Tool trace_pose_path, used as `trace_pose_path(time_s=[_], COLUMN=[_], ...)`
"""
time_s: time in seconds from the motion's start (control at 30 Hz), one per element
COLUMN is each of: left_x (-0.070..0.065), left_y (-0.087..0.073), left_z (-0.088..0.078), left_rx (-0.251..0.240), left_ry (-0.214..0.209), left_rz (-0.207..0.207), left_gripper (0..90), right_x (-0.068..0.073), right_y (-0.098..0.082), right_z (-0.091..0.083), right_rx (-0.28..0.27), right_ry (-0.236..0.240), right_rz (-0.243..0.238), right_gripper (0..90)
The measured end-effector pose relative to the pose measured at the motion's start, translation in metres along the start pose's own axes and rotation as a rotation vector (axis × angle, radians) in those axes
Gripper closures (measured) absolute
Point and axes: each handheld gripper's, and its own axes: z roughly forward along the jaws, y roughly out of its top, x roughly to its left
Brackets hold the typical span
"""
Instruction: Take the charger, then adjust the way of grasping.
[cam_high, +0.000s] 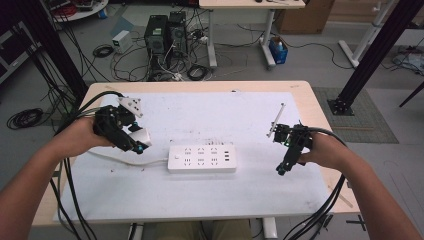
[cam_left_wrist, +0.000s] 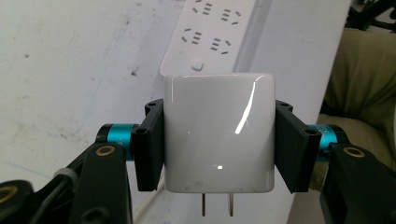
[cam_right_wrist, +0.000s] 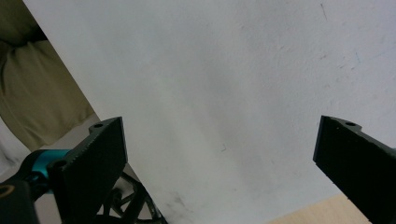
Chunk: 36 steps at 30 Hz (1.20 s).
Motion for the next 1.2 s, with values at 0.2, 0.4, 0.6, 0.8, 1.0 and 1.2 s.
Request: trace_pose_path(time_s=[0.2,0.4,0.6,0.8,1.0,1.2], left_x=[-0.004,-0.007,-0.011,-0.016,-0.019,-0.027], left_y=[0.011,0.019,0.026,0.035,0.050,0.069], left_z=[0.003,0.007,0.009,0.013,0.024,0.040], left_rx=[0.006,0.016,0.010,0.009,0.022,0.034], left_ry=[-0.011,-0.021,-0.019,-0.024,-0.038,-0.036], left_rz=[0.034,0.063,0.074,0.092,0.129,0.176], left_gripper=[42.6,42.6,42.6,42.6,42.6,42.6], right_x=[0.003,0.004,0.004,0.006,0.011,0.019], right_y=[0.000,-0.004,-0.004,-0.002,0.004,0.008], right_z=[0.000,-0.004,-0.006,-0.006,-0.008,-0.011], right_rx=[0.000,-0.029,-0.062,-0.121,-0.243,-0.396], right_ry=[0.001,-0.006,-0.011,-0.002,0.055,0.195], right_rz=[-0.002,0.058,0.085,0.147,0.211,0.304], right_gripper=[2.2,2.2,2.2,2.2,2.2,2.2])
